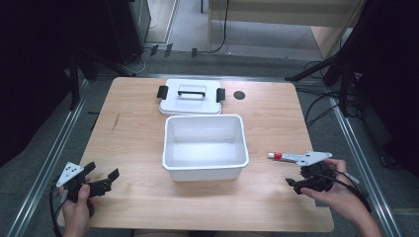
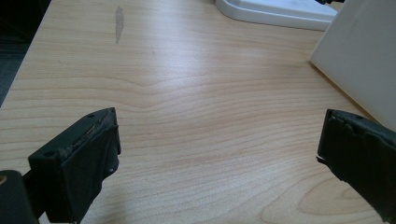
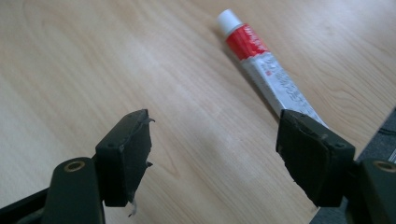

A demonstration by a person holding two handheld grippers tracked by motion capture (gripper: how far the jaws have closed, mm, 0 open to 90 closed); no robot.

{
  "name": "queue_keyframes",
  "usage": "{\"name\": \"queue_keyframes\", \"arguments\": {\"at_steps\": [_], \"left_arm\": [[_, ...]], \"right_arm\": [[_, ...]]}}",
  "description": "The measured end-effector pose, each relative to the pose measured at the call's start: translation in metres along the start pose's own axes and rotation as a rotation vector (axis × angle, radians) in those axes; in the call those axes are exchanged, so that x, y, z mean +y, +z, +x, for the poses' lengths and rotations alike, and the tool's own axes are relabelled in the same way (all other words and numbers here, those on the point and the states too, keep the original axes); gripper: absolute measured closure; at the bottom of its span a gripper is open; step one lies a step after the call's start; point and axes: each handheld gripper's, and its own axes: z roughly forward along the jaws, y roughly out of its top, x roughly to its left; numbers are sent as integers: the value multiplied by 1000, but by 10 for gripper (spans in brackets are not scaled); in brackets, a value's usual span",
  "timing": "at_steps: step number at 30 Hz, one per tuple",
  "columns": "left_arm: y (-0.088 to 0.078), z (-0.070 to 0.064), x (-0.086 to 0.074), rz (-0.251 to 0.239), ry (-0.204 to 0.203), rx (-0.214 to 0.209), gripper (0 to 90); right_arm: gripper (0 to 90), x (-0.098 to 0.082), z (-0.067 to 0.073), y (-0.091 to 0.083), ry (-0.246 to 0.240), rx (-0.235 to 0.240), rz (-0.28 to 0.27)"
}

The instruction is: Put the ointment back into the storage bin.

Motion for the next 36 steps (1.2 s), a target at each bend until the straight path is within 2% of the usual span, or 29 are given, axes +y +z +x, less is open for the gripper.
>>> {"name": "queue_keyframes", "arguments": {"at_steps": [1, 3, 4, 5, 6, 7, 8, 9, 12, 14, 15, 16, 17, 18, 20, 21, 24, 26, 27, 28, 36], "left_arm": [[0, 0, 0, 0, 1, -1, 0], [0, 0, 0, 0, 2, -1, 0], [0, 0, 0, 0, 2, -1, 0], [0, 0, 0, 1, 4, -1, 0], [0, 0, 0, 1, 4, -1, 0], [0, 0, 0, 2, 4, -2, 0], [0, 0, 0, 2, 4, -2, 0], [0, 0, 0, 3, 3, -5, 0], [0, 0, 0, 4, 2, -9, 0], [0, 0, 0, 3, 2, -9, 0], [0, 0, 0, 2, 3, -9, 0], [0, 0, 0, 3, 2, -10, 0], [0, 0, 0, 4, 2, -10, 0], [0, 0, 0, 3, 3, -11, 0], [0, 0, 0, 4, 4, -12, 0], [0, 0, 0, 2, 3, -12, 0], [0, 0, 0, 1, 5, -14, 0], [0, 0, 0, 1, 6, -13, 0], [0, 0, 0, 1, 9, -12, 0], [0, 0, 0, 0, 9, -12, 0], [0, 0, 0, -4, 5, -12, 0]], "right_arm": [[280, 10, -1, 1, -75, 19, 65], [297, 19, -3, 3, -126, 43, 109], [297, 19, -3, 3, -126, 43, 109], [305, 29, -6, 4, -168, 78, 145], [305, 29, -6, 4, -168, 78, 145], [310, 38, -7, 5, -194, 114, 189], [310, 38, -7, 5, -194, 114, 189], [316, 47, -7, 7, -231, 141, 240], [314, 57, -6, 12, -332, 167, 298], [318, 62, -7, 15, -403, 170, 319], [318, 62, -7, 15, -403, 170, 319], [325, 68, -9, 17, -474, 168, 346], [325, 68, -9, 17, -474, 168, 346], [338, 74, -12, 20, -532, 177, 360], [343, 76, -13, 20, -549, 177, 367], [372, 82, -15, 23, -583, 173, 380], [382, 90, -18, 28, -636, 184, 392], [392, 92, -18, 29, -626, 176, 400], [412, 97, -20, 34, -646, 187, 374], [420, 99, -22, 36, -653, 193, 373], [458, 109, -31, 54, -591, 181, 388]]}}
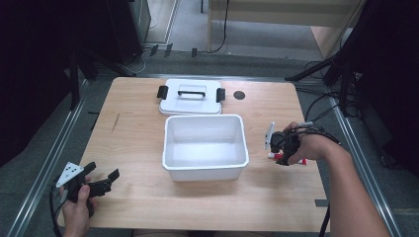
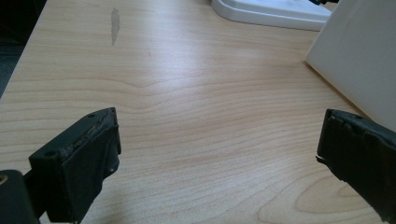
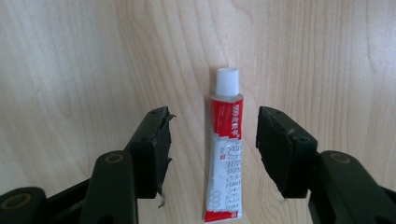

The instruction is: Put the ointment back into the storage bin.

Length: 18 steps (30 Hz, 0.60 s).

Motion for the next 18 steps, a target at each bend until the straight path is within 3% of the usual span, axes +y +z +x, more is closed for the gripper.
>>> {"name": "queue_keyframes", "arguments": {"at_steps": [4, 9, 12, 15, 18], "left_arm": [[0, 0, 0, 0, 0, -1, 0], [0, 0, 0, 1, 1, -1, 0], [0, 0, 0, 1, 2, 0, 0], [0, 0, 0, 4, 5, -2, 0], [0, 0, 0, 5, 6, -2, 0]], "right_arm": [[480, 0, -3, 3, 14, 5, -2], [546, -5, -8, 11, 65, 31, 13], [572, -6, -11, 13, 56, 39, 8], [602, -7, -12, 15, 87, 67, 17], [613, -8, -13, 18, 74, 75, 17]]}}
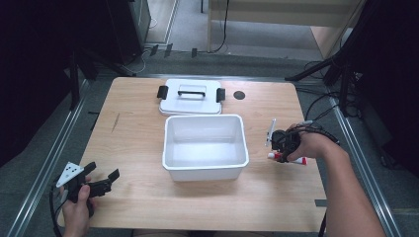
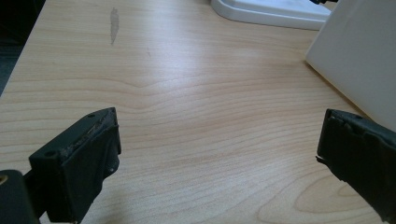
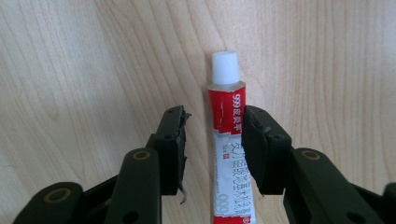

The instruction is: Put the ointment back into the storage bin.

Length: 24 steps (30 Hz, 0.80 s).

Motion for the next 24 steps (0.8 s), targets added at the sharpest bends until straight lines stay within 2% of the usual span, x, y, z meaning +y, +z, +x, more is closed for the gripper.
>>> {"name": "queue_keyframes", "arguments": {"at_steps": [1, 3, 14, 24], "left_arm": [[0, 0, 0, 1, 0, 0, 0], [0, 0, 0, 1, 0, 0, 1], [0, 0, 0, 1, -1, -1, 0], [0, 0, 0, 4, -2, -3, 0]], "right_arm": [[614, -1, 0, 2, 13, 8, 14], [615, -2, -1, 4, 8, 7, 26], [637, -5, -7, 11, 15, -14, 36], [701, -10, -11, 23, 45, 2, 63]]}}
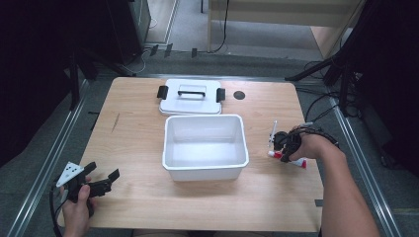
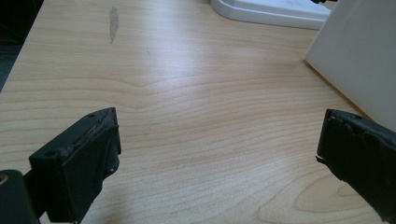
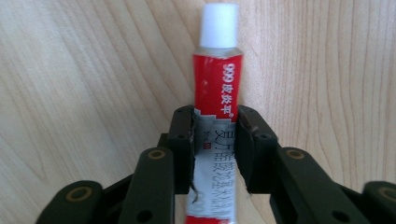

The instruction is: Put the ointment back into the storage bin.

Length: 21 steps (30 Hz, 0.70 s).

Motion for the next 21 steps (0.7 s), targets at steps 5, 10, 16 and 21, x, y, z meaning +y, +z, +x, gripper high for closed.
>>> {"name": "queue_keyframes", "arguments": {"at_steps": [5, 10, 16, 21], "left_arm": [[0, 0, 0, -1, -2, 1, 1], [0, 0, 0, 0, -3, 1, 0], [1, 0, 0, 3, -6, 1, 0], [1, 0, 0, 7, -6, -1, 1]], "right_arm": [[708, 0, -1, 1, 22, 5, -5], [712, 0, -1, 1, 90, 37, -11], [714, -4, 1, 1, 184, 57, -41], [718, -1, 6, 1, 240, 49, -15]]}}
